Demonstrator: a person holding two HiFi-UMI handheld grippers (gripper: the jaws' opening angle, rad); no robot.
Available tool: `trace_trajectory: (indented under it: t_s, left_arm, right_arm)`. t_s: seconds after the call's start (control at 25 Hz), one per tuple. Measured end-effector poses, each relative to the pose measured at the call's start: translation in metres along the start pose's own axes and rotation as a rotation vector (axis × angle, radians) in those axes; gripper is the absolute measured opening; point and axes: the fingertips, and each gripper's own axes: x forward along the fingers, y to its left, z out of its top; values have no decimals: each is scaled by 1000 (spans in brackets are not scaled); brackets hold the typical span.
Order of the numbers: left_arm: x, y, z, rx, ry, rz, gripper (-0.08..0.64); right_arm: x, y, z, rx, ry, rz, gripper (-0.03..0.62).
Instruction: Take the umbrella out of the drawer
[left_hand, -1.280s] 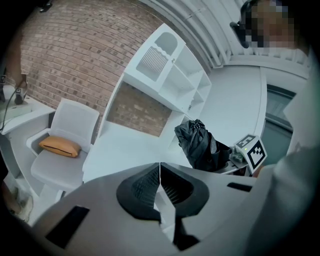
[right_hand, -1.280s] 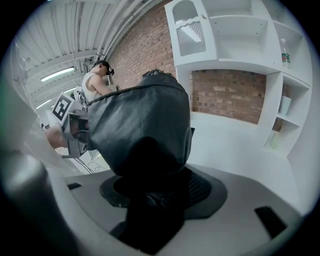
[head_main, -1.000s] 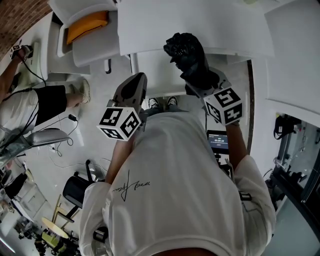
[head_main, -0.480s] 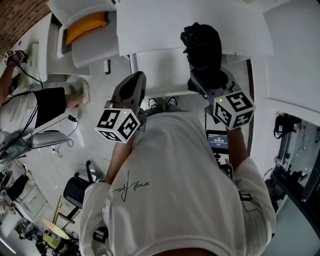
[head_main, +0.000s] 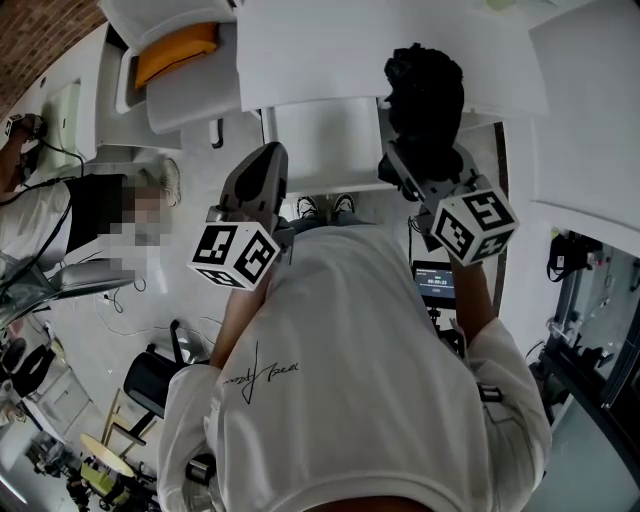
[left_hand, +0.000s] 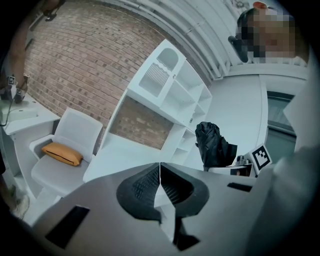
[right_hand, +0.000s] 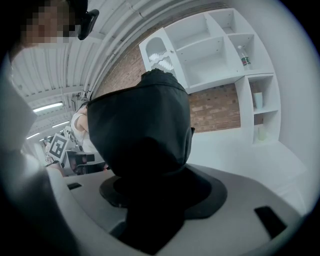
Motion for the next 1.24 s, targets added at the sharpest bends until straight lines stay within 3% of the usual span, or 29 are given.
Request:
trace_trajectory:
  t_s: [1.24]
  left_arm:
    - [-7, 0, -3, -6, -16, 5, 17]
  right_arm:
    - [-9, 11, -4, 12, 3, 15, 245]
